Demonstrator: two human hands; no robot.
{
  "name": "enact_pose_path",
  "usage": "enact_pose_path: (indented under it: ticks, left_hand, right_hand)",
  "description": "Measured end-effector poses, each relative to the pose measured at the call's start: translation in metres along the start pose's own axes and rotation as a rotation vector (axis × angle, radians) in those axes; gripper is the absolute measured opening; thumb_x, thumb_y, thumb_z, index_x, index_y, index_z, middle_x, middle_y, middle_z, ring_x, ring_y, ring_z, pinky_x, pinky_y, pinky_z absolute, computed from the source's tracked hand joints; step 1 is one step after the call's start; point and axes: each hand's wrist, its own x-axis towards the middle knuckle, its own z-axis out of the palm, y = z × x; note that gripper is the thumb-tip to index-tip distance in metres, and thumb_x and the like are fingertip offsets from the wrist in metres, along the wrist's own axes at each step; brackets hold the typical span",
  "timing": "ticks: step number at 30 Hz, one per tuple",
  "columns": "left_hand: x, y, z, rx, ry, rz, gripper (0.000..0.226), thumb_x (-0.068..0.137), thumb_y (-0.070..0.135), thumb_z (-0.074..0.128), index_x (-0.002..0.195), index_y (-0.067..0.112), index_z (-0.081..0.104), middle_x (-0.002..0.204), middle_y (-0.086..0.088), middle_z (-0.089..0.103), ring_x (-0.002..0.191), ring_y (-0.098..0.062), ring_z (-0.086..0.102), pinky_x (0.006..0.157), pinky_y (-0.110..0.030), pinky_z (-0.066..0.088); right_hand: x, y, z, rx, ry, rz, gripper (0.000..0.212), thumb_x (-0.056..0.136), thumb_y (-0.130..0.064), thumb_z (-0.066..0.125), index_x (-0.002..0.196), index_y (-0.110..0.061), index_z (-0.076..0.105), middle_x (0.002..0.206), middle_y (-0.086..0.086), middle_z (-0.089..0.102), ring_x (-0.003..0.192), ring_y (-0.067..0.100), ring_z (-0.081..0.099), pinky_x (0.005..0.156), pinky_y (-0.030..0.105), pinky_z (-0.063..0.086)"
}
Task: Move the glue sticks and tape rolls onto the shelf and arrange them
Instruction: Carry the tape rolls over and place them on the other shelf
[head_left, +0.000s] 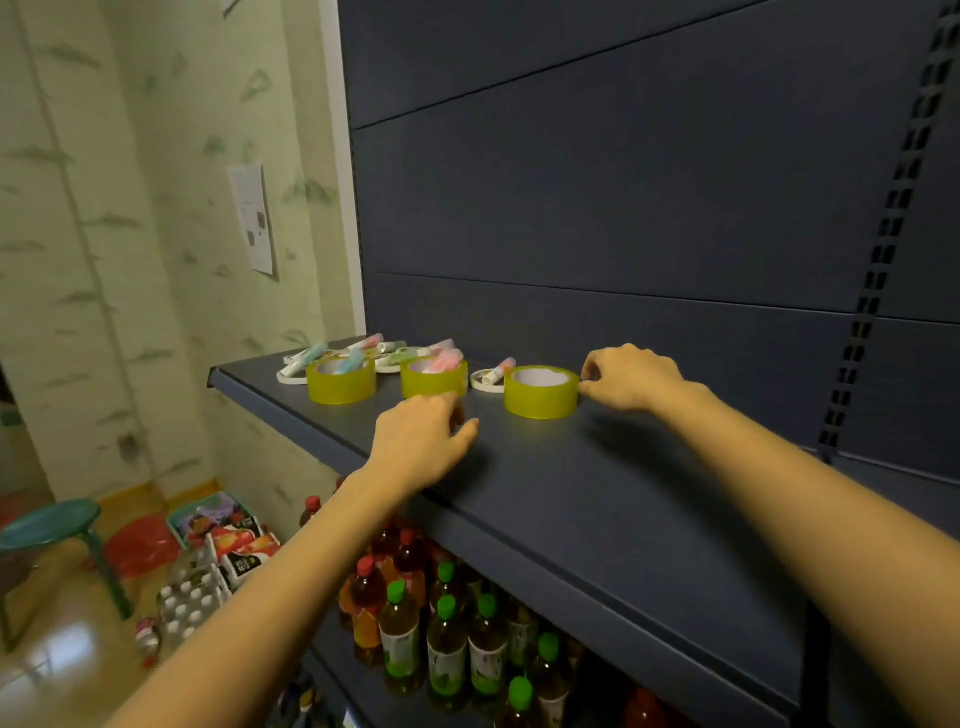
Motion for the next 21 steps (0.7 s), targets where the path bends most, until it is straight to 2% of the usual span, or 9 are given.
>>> enact_pose_path:
  ticks: [5, 8, 12, 15, 18, 19, 21]
  left_hand:
    - [0.035, -0.021, 0.016, -0.019, 0.039, 0.039, 0.029, 0.091, 0.044, 0.047, 0.096, 0.018, 0.06, 0.098, -0.002, 0.066, 0.094, -0.024, 0.06, 0.068, -0.03, 0.041]
    - [0.059, -0.034, 0.024, -0.057, 0.046, 0.087, 0.028, 0.091, 0.042, 0.048, 0.095, 0.017, 0.059, 0.096, -0.002, 0.065, 0.091, -0.023, 0.06, 0.068, -0.031, 0.045]
    - [0.095, -0.052, 0.038, -0.136, 0.061, 0.176, 0.024, 0.09, 0.039, 0.05, 0.086, 0.017, 0.058, 0.098, -0.001, 0.062, 0.096, -0.021, 0.058, 0.07, -0.03, 0.042]
    - [0.121, -0.065, 0.048, -0.191, 0.002, 0.246, 0.031, 0.091, 0.043, 0.048, 0.086, 0.016, 0.061, 0.089, 0.001, 0.058, 0.089, -0.019, 0.058, 0.072, -0.032, 0.048]
    - [0.144, -0.072, 0.055, -0.265, 0.001, 0.288, 0.039, 0.09, 0.049, 0.043, 0.088, 0.016, 0.064, 0.079, 0.004, 0.052, 0.078, -0.015, 0.052, 0.072, -0.034, 0.051]
    - [0.151, -0.074, 0.058, -0.284, 0.01, 0.305, 0.038, 0.09, 0.048, 0.043, 0.09, 0.016, 0.064, 0.079, 0.004, 0.053, 0.079, -0.015, 0.052, 0.072, -0.035, 0.05]
    - [0.166, -0.075, 0.065, -0.31, 0.017, 0.34, 0.033, 0.091, 0.042, 0.045, 0.093, 0.016, 0.064, 0.085, 0.0, 0.061, 0.087, -0.017, 0.053, 0.074, -0.036, 0.048]
  right_hand:
    - [0.041, -0.007, 0.017, -0.017, -0.016, 0.111, 0.038, 0.094, -0.039, 0.044, 0.121, -0.016, 0.058, 0.124, 0.01, 0.057, 0.111, 0.032, 0.054, 0.079, 0.034, 0.037]
    - [0.062, -0.009, 0.027, -0.011, -0.041, 0.188, 0.042, 0.095, -0.041, 0.042, 0.12, -0.012, 0.058, 0.123, 0.012, 0.057, 0.111, 0.033, 0.054, 0.078, 0.035, 0.036]
    - [0.087, -0.008, 0.044, 0.0, -0.071, 0.305, 0.045, 0.095, -0.045, 0.039, 0.117, -0.011, 0.058, 0.119, 0.012, 0.059, 0.11, 0.033, 0.055, 0.078, 0.035, 0.036]
    - [0.103, -0.009, 0.055, 0.048, -0.147, 0.399, 0.041, 0.093, -0.052, 0.04, 0.102, -0.016, 0.059, 0.097, 0.008, 0.063, 0.098, 0.028, 0.056, 0.079, 0.034, 0.038]
    - [0.116, -0.007, 0.063, 0.203, -0.221, 0.474, 0.034, 0.092, -0.043, 0.045, 0.075, -0.014, 0.051, 0.067, 0.003, 0.062, 0.075, 0.022, 0.06, 0.081, 0.03, 0.046]
    - [0.117, -0.007, 0.064, 0.215, -0.228, 0.48, 0.033, 0.091, -0.039, 0.045, 0.07, -0.015, 0.05, 0.065, 0.004, 0.061, 0.07, 0.022, 0.061, 0.079, 0.03, 0.047]
    - [0.116, -0.005, 0.063, 0.18, -0.209, 0.488, 0.032, 0.091, -0.036, 0.045, 0.066, -0.017, 0.049, 0.073, 0.007, 0.061, 0.08, 0.026, 0.062, 0.079, 0.032, 0.046]
